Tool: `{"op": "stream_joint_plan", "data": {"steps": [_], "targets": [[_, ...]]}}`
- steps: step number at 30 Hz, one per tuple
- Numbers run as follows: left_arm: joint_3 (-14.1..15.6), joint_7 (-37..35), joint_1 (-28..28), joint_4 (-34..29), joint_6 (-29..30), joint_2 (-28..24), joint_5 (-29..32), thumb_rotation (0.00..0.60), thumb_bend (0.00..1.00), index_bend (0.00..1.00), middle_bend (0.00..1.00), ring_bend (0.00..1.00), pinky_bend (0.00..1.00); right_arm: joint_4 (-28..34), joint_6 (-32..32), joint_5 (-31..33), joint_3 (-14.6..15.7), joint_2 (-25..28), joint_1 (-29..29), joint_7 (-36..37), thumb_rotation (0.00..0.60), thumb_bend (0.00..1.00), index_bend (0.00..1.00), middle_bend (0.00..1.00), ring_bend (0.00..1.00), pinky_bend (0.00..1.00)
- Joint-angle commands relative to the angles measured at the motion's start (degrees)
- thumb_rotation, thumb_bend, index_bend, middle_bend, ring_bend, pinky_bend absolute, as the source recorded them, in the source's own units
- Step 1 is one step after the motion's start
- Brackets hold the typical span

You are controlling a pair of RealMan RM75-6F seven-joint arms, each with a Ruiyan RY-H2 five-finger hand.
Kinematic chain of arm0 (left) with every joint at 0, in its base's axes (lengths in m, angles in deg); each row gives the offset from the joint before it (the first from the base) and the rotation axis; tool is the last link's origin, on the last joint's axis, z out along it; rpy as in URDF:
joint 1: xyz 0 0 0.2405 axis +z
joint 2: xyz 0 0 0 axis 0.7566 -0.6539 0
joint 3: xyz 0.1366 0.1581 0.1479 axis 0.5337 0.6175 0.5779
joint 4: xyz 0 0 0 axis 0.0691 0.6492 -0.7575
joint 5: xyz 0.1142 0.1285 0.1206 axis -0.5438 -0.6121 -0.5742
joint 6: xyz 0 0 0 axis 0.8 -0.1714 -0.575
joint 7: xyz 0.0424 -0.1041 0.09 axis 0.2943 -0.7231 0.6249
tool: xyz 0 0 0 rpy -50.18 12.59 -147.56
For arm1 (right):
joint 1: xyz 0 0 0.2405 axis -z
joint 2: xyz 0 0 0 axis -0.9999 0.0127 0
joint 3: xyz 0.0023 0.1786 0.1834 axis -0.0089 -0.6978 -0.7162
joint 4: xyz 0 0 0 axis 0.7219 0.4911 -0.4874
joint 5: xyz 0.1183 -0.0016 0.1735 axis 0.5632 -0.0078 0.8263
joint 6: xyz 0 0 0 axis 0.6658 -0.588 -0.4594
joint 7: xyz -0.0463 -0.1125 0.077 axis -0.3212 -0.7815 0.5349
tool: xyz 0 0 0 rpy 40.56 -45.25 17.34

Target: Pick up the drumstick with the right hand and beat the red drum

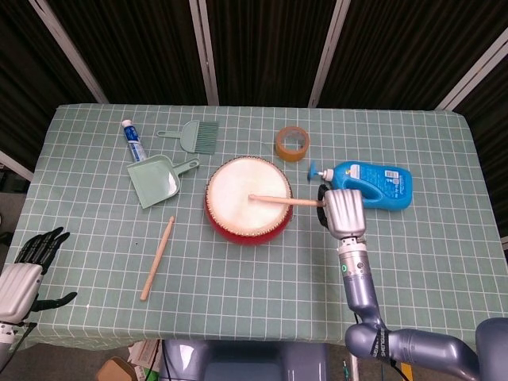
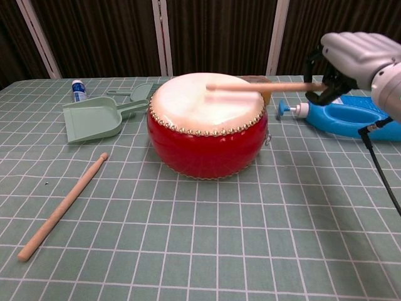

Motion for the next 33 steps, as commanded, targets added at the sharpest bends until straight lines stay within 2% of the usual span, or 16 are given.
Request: {"op": "stream_joint_plan", "data": {"steps": [1,11,17,19,21,25,28,32,33], "targets": [[0.0,0.1,0.0,0.0,-0.1,0.0,0.0,0.6,0.0,0.0,0.0,0.0,0.0,2.9,-2.4,1.0,-3.6,0.5,1.4,3.8,0.6,0.81,0.95,1.0,1.0,0.94],[0.0,0.5,-0.1,-0.3,-0.4,0.0,0.2,0.6,0.0,0.0,0.0,0.0,0.0,11.8,-2.9,8.7,-13.3,2.5,4.7,15.8,0.6,0.81,0.95,1.0,1.0,0.94],[0.0,0.5,0.0,-0.4,-0.3,0.0,0.2,0.6,0.0,0.0,0.0,0.0,0.0,17.3,-1.8,15.9,-21.3,2.3,6.0,25.4,0.6,0.81,0.95,1.0,1.0,0.94],[0.0,0.4,-0.1,-0.3,-0.4,0.0,0.2,0.6,0.0,0.0,0.0,0.0,0.0,18.3,-1.6,17.6,-23.3,2.6,5.8,26.8,0.6,0.81,0.95,1.0,1.0,0.94],[0.0,0.2,-0.1,-0.3,-0.5,0.0,0.3,0.6,0.0,0.0,0.0,0.0,0.0,18.6,-1.3,18.4,-24.1,3.0,5.3,26.6,0.6,0.81,0.95,1.0,1.0,0.94],[0.0,0.0,-0.2,-0.3,-0.5,-0.1,0.3,0.6,0.0,0.0,0.0,0.0,0.0,18.3,-1.1,18.2,-23.4,3.3,3.9,25.0,0.6,0.81,0.95,1.0,1.0,0.94],[-0.1,-0.2,-0.2,-0.4,-0.6,-0.1,0.4,0.6,0.0,0.0,0.0,0.0,0.0,15.7,-1.6,15.8,-20.4,3.1,2.5,21.8,0.6,0.81,0.95,1.0,1.0,0.94],[-0.2,-0.4,-0.1,-0.4,-0.2,-0.2,0.3,0.6,0.0,0.0,0.0,0.0,0.0,6.0,-3.0,5.6,-10.9,1.4,0.2,14.8,0.6,0.81,0.95,1.0,1.0,0.94],[-0.2,-0.6,0.0,-0.4,-0.2,-0.2,0.3,0.6,0.0,0.0,0.0,0.0,0.0,2.2,-3.1,1.9,-7.4,0.8,-0.3,12.8,0.6,0.81,0.95,1.0,1.0,0.94]]}}
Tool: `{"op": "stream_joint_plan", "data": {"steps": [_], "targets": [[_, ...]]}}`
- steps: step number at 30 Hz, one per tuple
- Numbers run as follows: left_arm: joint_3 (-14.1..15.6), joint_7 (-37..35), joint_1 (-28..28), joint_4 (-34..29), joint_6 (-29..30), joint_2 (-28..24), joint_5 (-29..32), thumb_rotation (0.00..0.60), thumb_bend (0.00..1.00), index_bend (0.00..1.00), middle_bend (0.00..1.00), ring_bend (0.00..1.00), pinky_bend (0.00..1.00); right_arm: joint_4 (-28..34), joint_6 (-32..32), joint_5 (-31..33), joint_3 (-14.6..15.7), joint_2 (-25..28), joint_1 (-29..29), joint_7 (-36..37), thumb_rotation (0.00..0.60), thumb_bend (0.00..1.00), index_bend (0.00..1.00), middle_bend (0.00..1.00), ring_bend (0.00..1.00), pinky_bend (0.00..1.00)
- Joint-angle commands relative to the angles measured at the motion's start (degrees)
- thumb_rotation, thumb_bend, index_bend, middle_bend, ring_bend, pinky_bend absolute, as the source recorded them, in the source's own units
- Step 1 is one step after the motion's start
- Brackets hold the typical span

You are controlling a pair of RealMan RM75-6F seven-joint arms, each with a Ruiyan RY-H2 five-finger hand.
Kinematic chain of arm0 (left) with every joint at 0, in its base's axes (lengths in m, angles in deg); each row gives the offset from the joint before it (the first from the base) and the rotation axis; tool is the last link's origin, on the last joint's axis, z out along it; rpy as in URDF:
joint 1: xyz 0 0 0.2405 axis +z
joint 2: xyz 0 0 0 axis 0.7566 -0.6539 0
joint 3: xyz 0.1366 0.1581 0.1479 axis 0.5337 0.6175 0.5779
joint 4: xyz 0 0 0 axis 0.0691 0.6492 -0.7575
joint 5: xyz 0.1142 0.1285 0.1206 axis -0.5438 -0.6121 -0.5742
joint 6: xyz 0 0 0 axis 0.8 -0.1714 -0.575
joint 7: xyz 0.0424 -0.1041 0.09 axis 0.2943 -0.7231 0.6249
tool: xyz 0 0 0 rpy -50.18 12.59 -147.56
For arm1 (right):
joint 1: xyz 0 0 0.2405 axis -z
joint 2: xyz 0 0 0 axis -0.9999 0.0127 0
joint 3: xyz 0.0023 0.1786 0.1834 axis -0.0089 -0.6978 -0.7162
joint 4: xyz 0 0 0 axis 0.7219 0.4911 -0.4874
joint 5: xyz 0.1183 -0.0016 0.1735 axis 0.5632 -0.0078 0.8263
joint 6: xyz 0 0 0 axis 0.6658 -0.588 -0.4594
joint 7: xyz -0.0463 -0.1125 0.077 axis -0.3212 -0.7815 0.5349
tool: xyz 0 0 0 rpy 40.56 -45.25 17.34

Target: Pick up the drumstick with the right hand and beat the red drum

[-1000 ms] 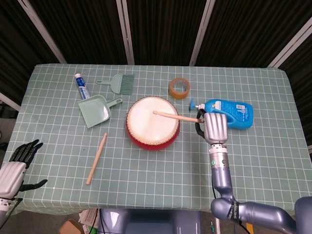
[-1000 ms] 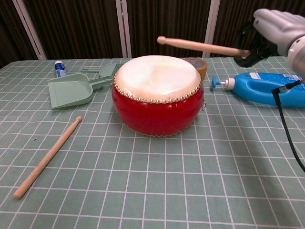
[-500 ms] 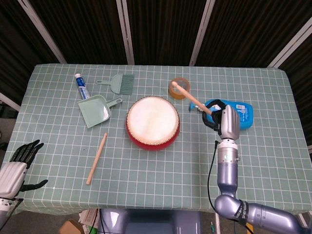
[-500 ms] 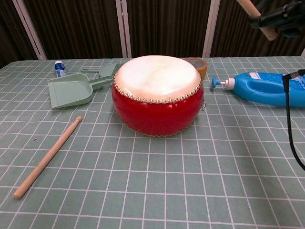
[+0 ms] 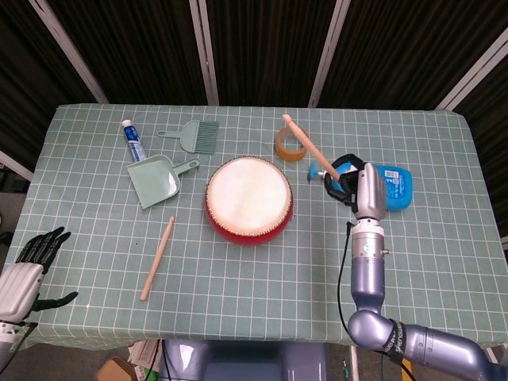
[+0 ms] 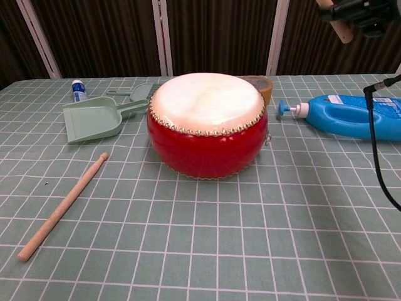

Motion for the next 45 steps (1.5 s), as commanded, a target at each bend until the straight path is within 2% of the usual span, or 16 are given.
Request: {"op": "stream_joint_plan", "data": {"steps": [1,4,6,7,10,13,17,21,25,35,45], "targets": [[0.0,-0.3,0.1,0.0,0.1,0.0,0.0,0.6,0.0,0.0,0.0,0.0,0.0,-13.1,-1.3,-13.1,12.4,-2.2,-2.7,-8.4,0.6,0.81,0.95,1.0,1.0,0.94],[-0.1,-0.7,0.1,0.0,0.2,-0.1,0.0,0.6,0.0,0.0,0.0,0.0,0.0,-22.1,0.0,-19.6,20.4,-3.6,-3.6,-15.0,0.6,0.81,0.95,1.0,1.0,0.94],[-0.1,-1.0,0.2,0.0,0.5,-0.1,-0.1,0.6,0.0,0.0,0.0,0.0,0.0,-28.3,1.3,-23.3,26.2,-4.4,-4.4,-23.5,0.6,0.81,0.96,1.0,1.0,0.94],[-0.1,-1.0,0.2,0.1,0.6,-0.1,-0.1,0.6,0.0,0.0,0.0,0.0,0.0,-30.1,2.5,-23.9,28.3,-5.1,-4.7,-27.5,0.6,0.81,0.96,1.0,1.0,0.94],[0.0,-1.1,0.3,0.1,0.6,-0.2,-0.2,0.6,0.0,0.0,0.0,0.0,0.0,-32.2,3.8,-26.1,31.0,-6.3,-5.2,-32.3,0.6,0.81,0.96,1.0,1.0,0.94],[0.1,-1.0,0.3,0.2,0.5,-0.2,-0.3,0.6,0.0,0.0,0.0,0.0,0.0,-31.8,3.8,-26.2,30.4,-7.0,-4.9,-32.9,0.6,0.81,0.96,1.0,1.0,0.94],[0.1,-0.9,0.4,0.2,0.7,-0.3,-0.4,0.6,0.0,0.0,0.0,0.0,0.0,-29.0,2.7,-24.8,27.2,-6.7,-4.4,-31.8,0.6,0.81,0.96,1.0,1.0,0.94],[0.1,-0.7,0.4,0.2,0.7,-0.2,-0.4,0.6,0.0,0.0,0.0,0.0,0.0,-24.3,1.2,-23.7,23.8,-5.7,-3.4,-28.6,0.6,0.81,0.96,1.0,1.0,0.94],[0.1,-0.5,0.4,0.2,0.7,-0.1,-0.4,0.6,0.0,0.0,0.0,0.0,0.0,-19.7,0.4,-23.4,22.7,-4.1,-2.1,-27.1,0.6,0.81,0.96,1.0,1.0,0.94],[0.2,0.0,0.4,0.0,0.5,-0.1,-0.3,0.6,0.0,0.0,0.0,0.0,0.0,-12.5,-0.5,-21.4,24.8,0.9,2.9,-26.5,0.6,0.81,0.97,1.0,1.0,0.94],[0.1,1.5,0.6,0.2,1.0,0.4,-0.7,0.6,0.0,0.0,0.0,0.0,0.0,-7.9,-1.2,-19.0,28.9,5.8,9.0,-24.4,0.6,0.81,0.97,1.0,1.0,0.94]]}}
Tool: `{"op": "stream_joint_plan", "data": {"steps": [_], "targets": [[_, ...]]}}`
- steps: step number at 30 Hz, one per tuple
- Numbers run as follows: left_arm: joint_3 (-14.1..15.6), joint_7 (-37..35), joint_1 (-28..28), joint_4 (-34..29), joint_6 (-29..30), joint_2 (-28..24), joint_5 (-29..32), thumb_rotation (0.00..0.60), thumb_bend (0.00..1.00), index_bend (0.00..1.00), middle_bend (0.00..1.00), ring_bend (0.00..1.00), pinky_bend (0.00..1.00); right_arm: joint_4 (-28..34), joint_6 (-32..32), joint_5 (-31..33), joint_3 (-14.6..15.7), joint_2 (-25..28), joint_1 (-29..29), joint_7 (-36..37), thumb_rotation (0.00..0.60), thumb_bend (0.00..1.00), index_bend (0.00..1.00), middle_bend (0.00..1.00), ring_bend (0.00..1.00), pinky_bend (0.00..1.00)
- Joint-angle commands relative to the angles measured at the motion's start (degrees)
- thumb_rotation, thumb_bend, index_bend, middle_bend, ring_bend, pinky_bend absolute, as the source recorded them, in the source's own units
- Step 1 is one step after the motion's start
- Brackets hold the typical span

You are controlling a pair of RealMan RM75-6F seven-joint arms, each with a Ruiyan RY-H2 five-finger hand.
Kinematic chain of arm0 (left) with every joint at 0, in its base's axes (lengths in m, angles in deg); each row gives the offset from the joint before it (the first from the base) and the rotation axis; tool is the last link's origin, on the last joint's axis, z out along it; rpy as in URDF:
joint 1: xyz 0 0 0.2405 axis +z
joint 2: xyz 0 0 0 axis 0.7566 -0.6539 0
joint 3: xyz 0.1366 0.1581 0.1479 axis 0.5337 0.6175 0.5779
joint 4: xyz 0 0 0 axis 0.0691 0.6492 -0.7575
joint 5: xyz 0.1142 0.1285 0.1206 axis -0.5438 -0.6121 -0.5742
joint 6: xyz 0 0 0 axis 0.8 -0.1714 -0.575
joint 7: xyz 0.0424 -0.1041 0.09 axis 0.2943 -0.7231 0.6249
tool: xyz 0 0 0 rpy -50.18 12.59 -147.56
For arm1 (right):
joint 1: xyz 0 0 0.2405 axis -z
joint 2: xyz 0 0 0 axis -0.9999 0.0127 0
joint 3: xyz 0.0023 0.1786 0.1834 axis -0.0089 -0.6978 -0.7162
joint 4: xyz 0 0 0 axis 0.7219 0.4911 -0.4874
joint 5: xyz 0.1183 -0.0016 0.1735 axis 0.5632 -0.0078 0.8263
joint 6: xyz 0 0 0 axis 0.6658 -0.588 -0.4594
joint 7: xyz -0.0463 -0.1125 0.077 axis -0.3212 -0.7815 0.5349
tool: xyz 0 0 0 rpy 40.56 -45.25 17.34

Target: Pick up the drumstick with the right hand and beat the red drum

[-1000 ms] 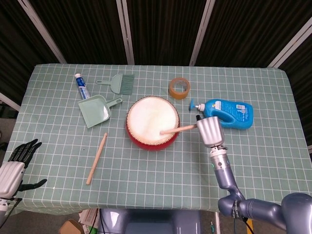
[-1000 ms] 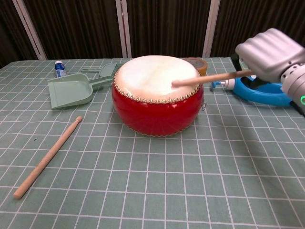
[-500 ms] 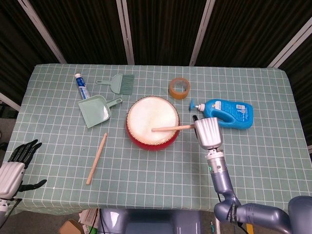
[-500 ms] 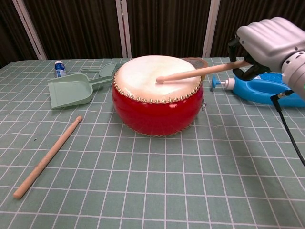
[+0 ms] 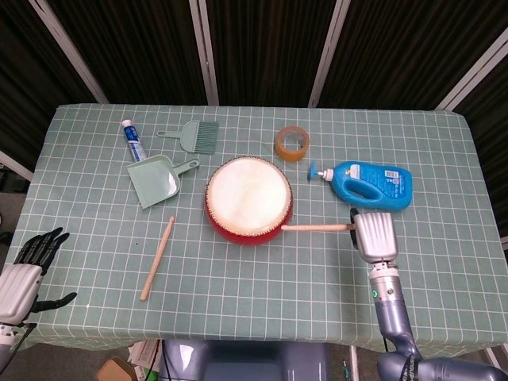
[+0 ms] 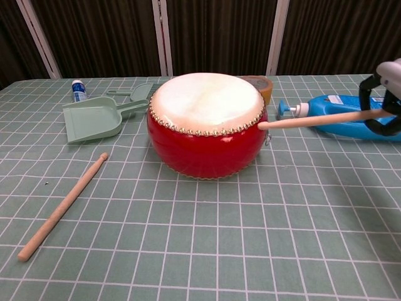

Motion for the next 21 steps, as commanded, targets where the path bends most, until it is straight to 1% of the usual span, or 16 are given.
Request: {"op": "stream_joint_plan", "data": {"steps": [1,6,12,20,21], "targets": [[0.0,0.4,0.0,0.1,0.2,0.2,-0.2,0.6,0.0,0.0,0.0,0.0,0.0,1.4,-0.3,1.0,1.2,1.3,1.8,1.0,0.6,0.81,0.97,1.0,1.0,0.94],[0.0,0.9,0.2,0.2,0.4,0.4,-0.3,0.6,0.0,0.0,0.0,0.0,0.0,1.6,0.5,2.4,3.0,1.8,4.0,1.7,0.6,0.81,0.97,1.0,1.0,0.94],[0.0,1.1,0.2,0.3,0.4,0.5,-0.2,0.6,0.0,0.0,0.0,0.0,0.0,0.0,2.2,3.6,5.7,0.7,5.7,0.6,0.6,0.81,0.97,1.0,1.0,0.94],[0.0,1.5,0.2,0.4,0.5,0.7,-0.3,0.6,0.0,0.0,0.0,0.0,0.0,-1.8,3.5,3.2,6.5,-0.9,6.8,1.1,0.6,0.81,0.97,1.0,1.0,0.94],[0.0,1.6,0.3,0.4,0.5,0.7,-0.3,0.6,0.0,0.0,0.0,0.0,0.0,-1.9,3.5,3.0,6.4,-1.0,6.8,1.1,0.6,0.81,0.95,1.0,1.0,0.94]]}}
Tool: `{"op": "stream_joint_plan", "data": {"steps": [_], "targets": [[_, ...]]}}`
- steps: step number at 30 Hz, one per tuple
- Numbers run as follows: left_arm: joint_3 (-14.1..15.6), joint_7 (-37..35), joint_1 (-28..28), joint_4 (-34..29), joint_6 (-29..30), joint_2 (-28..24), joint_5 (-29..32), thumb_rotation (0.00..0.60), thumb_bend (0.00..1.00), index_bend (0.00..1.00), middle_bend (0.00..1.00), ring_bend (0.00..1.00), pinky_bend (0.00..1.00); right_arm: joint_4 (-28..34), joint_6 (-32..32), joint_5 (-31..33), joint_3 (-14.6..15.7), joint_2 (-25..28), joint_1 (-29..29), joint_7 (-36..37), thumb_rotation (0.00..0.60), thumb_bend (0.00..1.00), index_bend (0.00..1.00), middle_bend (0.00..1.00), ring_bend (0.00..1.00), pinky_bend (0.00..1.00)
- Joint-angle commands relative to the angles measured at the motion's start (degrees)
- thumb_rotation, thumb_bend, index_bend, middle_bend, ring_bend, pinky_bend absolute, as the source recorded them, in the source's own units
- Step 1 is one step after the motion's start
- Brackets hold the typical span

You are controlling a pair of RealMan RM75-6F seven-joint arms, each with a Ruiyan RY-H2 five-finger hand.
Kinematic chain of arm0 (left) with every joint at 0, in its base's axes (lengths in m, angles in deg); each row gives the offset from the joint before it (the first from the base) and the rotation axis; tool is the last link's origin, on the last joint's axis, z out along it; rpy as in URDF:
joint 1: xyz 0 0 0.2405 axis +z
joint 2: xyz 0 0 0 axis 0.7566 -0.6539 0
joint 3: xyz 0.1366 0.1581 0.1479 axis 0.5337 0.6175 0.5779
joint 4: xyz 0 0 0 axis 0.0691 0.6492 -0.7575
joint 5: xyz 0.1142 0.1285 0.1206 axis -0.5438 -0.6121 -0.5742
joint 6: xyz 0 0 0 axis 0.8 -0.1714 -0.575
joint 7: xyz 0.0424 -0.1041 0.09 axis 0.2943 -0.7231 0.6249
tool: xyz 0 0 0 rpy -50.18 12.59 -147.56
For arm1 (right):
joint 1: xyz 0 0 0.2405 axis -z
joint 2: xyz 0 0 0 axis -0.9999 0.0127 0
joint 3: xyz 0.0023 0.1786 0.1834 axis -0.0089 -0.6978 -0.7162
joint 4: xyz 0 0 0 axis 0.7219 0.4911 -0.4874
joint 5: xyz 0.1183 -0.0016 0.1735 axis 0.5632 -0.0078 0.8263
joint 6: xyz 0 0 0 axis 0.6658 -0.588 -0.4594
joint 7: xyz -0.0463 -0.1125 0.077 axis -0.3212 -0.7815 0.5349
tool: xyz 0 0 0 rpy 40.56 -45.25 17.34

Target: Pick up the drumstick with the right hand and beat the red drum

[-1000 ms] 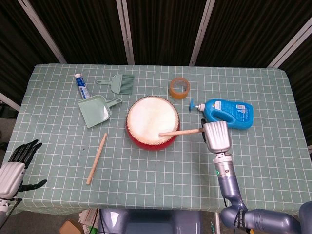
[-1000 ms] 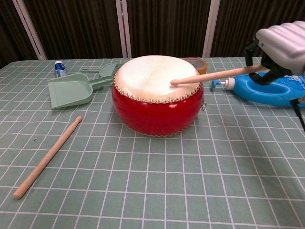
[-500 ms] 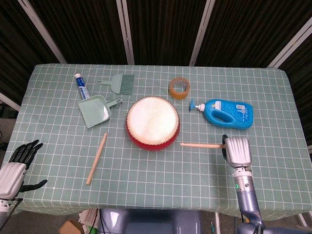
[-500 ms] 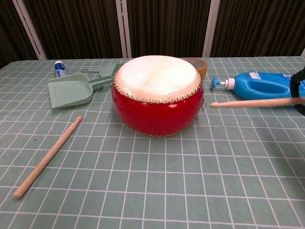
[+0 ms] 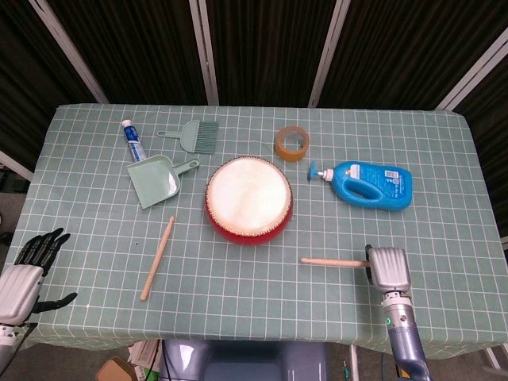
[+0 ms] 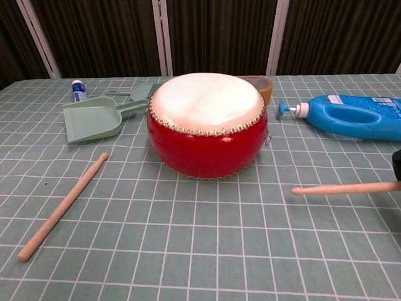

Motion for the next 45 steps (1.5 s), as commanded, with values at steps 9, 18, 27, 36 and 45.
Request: {"op": "stream_joint_plan", "data": {"steps": [9,18,27,36,45], "targets": [[0.0,0.3,0.1,0.0,0.1,0.1,-0.1,0.6,0.0,0.0,0.0,0.0,0.0,1.8,0.3,2.5,-0.7,0.3,0.2,-5.2,0.6,0.78,0.49,1.0,1.0,0.91],[0.0,0.3,0.0,0.1,0.1,0.1,-0.1,0.6,0.0,0.0,0.0,0.0,0.0,6.0,-0.9,6.5,-1.9,2.1,0.0,-10.4,0.6,0.65,0.16,0.98,0.99,0.87],[-0.1,0.5,0.2,0.0,0.3,0.2,0.0,0.6,0.0,0.0,0.0,0.0,0.0,9.1,-3.9,-0.9,-3.5,4.8,1.1,-3.2,0.6,0.59,0.03,0.6,0.66,0.59],[-0.1,0.7,0.3,0.1,0.7,0.2,-0.3,0.6,0.0,0.0,0.0,0.0,0.0,12.6,-9.5,-14.0,-2.2,13.6,5.5,9.9,0.6,0.32,0.0,0.16,0.17,0.23],[0.0,1.7,0.7,-0.1,1.5,0.4,-0.8,0.6,0.0,0.0,0.0,0.0,0.0,10.4,-10.9,-18.5,2.8,20.0,12.0,20.7,0.6,0.18,0.0,0.02,0.06,0.15]]}}
